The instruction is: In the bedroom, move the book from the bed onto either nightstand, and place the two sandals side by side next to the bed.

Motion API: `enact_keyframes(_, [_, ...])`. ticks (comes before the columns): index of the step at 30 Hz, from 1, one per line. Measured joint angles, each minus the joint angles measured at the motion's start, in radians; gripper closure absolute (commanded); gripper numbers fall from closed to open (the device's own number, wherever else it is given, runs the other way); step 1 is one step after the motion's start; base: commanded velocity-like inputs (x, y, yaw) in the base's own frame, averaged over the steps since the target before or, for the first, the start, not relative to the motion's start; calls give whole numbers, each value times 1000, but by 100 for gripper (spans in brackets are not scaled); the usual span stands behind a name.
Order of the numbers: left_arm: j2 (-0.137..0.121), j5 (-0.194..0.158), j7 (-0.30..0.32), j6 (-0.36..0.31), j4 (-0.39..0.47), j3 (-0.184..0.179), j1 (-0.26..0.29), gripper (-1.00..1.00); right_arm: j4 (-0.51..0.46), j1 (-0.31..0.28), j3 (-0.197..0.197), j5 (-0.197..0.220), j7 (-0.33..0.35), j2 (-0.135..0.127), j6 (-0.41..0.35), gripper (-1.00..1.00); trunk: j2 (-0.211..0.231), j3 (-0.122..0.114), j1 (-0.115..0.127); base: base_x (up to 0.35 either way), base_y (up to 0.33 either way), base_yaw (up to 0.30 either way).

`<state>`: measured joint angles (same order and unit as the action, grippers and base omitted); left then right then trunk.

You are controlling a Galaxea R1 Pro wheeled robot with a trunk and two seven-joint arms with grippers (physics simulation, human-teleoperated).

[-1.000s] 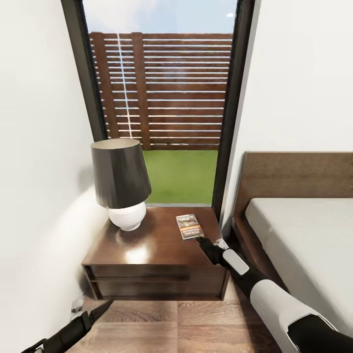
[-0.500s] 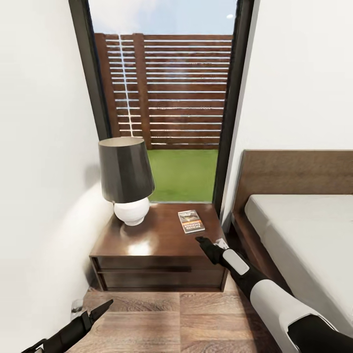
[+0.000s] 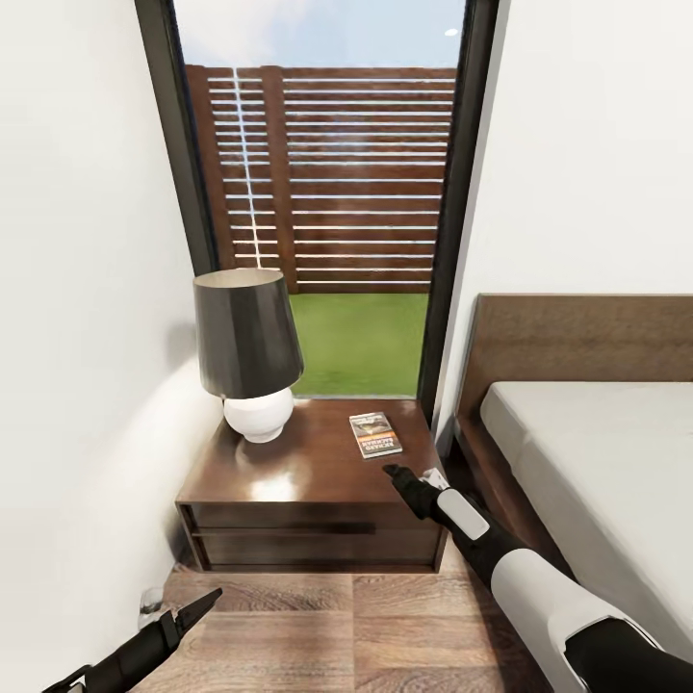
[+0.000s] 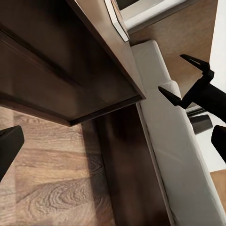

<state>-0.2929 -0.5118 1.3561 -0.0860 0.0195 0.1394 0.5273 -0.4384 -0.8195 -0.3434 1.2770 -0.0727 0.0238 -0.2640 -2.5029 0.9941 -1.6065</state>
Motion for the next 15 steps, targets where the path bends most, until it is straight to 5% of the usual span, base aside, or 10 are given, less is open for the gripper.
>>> enact_keyframes(9, [0, 1, -3, 0, 0, 0, 0, -100, 0, 0, 0, 0, 1, 0, 0, -100, 0, 0, 0, 0, 0, 0])
enact_keyframes(15, [0, 1, -6, -1, 0, 0, 0, -100, 0, 0, 0, 0, 1, 0, -1, -100, 1, -23, 3, 0, 0, 0])
